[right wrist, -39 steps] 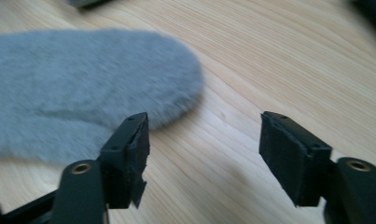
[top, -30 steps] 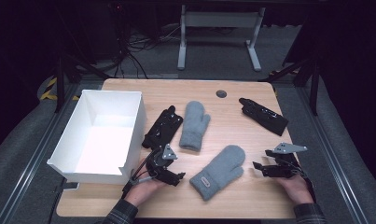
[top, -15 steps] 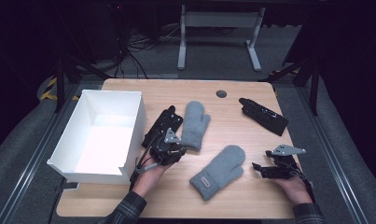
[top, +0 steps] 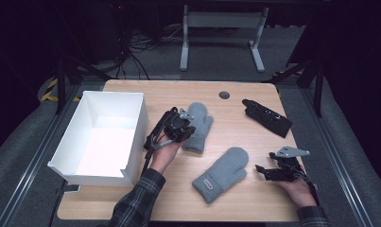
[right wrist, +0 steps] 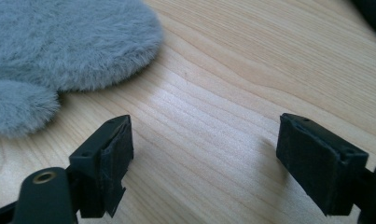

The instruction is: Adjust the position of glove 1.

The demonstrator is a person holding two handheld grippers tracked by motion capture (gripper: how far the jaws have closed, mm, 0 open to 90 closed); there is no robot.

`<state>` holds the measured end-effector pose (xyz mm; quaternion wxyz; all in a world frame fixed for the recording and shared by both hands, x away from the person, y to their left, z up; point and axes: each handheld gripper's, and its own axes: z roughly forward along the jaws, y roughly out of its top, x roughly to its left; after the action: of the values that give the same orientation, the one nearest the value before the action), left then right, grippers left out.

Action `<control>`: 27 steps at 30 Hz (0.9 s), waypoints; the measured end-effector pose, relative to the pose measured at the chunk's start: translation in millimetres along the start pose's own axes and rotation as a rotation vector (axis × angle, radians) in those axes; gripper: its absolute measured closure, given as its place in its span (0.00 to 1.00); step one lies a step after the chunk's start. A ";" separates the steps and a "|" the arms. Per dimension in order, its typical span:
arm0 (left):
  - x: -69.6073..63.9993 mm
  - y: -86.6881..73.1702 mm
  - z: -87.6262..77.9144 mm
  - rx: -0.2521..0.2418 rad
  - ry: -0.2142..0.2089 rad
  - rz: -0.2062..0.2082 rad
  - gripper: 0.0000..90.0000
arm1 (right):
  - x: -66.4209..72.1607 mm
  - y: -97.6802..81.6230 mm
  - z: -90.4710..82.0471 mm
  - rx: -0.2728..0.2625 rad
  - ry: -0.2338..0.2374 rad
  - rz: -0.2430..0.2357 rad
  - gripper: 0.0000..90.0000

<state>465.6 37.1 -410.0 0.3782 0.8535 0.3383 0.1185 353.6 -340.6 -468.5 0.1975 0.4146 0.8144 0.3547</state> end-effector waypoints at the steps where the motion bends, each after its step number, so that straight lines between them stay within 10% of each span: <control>1: 3.1 3.2 4.8 0.002 0.007 -0.005 1.00 | 0.0 0.0 0.0 0.000 0.000 0.000 0.21; 13: 24.1 13.4 51.4 0.066 0.020 -0.023 1.00 | -0.3 0.4 0.5 0.000 -0.001 0.001 0.21; 27: 3.2 -0.1 53.5 0.093 -0.086 0.032 1.00 | -0.3 0.5 0.7 0.000 -0.001 0.000 0.21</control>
<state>492.4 9.1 -446.9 0.3503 0.8798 0.3133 0.0717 354.5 -340.4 -468.5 0.1978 0.4148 0.8143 0.3546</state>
